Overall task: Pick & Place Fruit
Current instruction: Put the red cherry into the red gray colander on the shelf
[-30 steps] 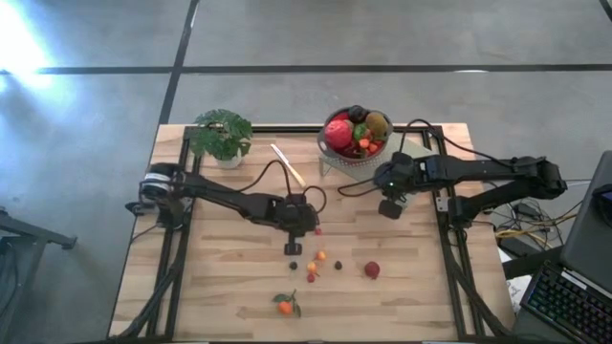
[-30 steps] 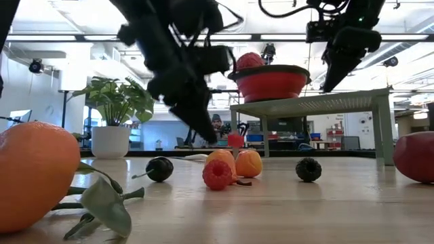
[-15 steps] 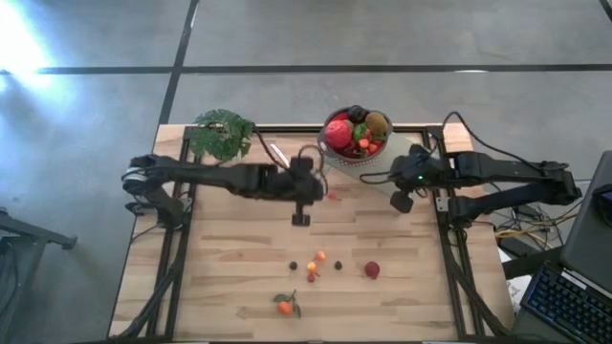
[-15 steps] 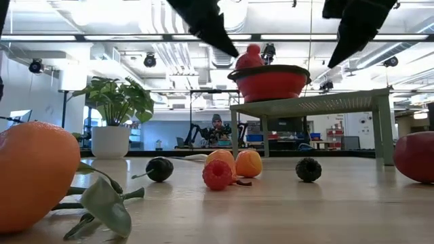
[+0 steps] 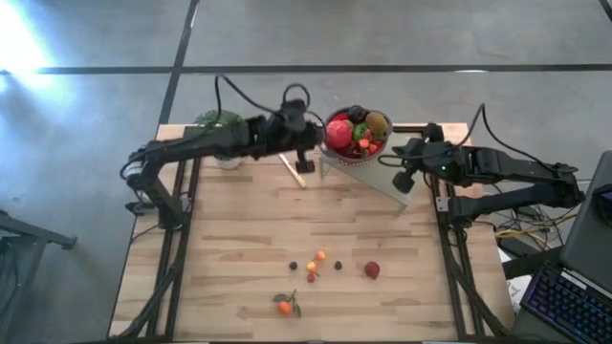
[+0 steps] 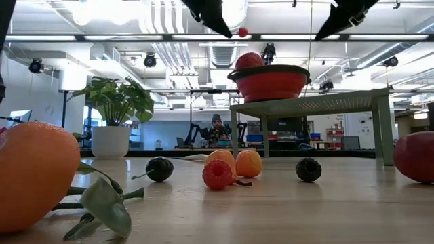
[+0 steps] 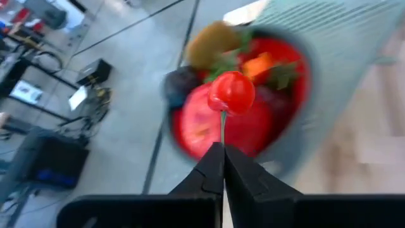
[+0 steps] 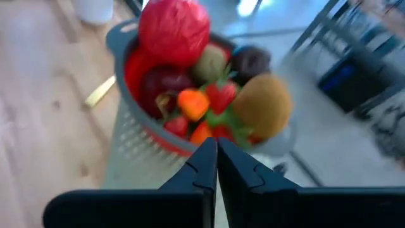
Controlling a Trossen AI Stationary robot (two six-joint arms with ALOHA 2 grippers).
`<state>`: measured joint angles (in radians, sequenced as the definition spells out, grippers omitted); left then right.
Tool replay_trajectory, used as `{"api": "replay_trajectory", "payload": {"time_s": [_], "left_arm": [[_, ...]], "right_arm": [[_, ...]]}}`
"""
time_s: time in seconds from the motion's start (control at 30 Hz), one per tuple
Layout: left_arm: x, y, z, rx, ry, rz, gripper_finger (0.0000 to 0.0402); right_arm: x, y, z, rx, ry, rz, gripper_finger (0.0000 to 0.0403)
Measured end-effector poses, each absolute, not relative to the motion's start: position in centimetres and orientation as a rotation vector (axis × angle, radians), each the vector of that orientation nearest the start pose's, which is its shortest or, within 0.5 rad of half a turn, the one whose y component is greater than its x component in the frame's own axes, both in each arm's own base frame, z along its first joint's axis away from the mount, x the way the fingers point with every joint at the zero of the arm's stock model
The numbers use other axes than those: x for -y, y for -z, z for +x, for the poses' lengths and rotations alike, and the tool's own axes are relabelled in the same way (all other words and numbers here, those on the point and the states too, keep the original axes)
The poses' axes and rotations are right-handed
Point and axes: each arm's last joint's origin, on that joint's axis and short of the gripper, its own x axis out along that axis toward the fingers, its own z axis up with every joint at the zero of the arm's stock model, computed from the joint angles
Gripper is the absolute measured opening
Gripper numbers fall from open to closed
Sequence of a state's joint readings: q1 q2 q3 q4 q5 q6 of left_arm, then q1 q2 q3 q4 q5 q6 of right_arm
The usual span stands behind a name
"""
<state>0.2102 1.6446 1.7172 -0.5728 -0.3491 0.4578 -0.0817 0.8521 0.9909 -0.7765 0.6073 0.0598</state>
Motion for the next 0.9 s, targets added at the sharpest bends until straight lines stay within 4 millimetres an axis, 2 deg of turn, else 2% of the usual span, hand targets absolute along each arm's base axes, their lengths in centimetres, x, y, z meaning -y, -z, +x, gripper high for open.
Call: {"api": "replay_trajectory", "payload": {"time_s": [0.27,0.5,0.63,0.9], "left_arm": [[-12.6,-40.7,34.4,-0.648,-0.487,0.653,0.0005],[-14.6,-41.5,34.0,-0.627,-0.528,0.793,0.0005],[-15.6,-40.9,34.5,-0.644,-0.541,0.813,0.0003],[-17.8,-38.0,37.5,-0.747,-0.537,0.853,0.0002]], "right_arm": [[3.1,-35.6,15.2,-0.527,0.725,-0.177,0.0009],[3.2,-36.1,15.2,-0.505,0.728,-0.177,0.0009],[3.2,-36.2,15.3,-0.504,0.724,-0.195,0.0009],[3.3,-36.2,15.3,-0.503,0.728,-0.195,0.0008]]}}
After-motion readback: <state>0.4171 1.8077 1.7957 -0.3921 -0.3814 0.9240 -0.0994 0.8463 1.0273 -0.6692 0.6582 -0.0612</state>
